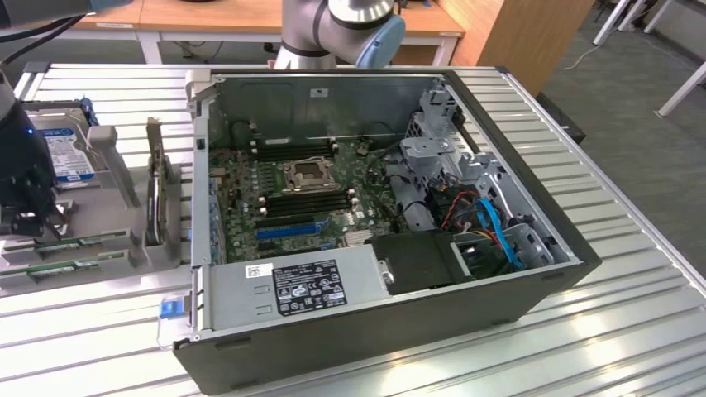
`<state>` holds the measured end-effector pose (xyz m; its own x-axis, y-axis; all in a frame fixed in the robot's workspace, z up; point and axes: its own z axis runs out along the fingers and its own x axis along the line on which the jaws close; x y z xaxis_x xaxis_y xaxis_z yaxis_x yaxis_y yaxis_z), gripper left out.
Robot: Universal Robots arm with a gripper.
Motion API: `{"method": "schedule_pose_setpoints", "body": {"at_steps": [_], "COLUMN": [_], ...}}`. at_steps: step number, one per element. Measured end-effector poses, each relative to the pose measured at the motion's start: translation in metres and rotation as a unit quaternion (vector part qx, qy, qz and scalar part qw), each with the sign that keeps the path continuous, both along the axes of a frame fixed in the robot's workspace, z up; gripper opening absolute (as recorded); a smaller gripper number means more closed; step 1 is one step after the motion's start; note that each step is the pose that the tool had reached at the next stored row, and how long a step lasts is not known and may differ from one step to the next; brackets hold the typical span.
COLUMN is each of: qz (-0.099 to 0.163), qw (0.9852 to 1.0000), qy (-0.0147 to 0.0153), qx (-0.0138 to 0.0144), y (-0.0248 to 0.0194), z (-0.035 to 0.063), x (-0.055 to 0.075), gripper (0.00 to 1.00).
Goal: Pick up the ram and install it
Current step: 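Pick up the ram and move it above insertion slot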
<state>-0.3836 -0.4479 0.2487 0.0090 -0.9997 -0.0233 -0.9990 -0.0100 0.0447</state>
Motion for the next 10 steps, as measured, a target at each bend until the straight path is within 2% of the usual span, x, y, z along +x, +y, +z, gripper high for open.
{"method": "schedule_pose_setpoints", "body": {"at_steps": [10], "qz": [0.0], "qw": [1.0], "qy": [0.0], "qx": [0.0], "y": [-0.0001], "z": [-0.0084], "x": [0.0], "gripper": [0.31]}}
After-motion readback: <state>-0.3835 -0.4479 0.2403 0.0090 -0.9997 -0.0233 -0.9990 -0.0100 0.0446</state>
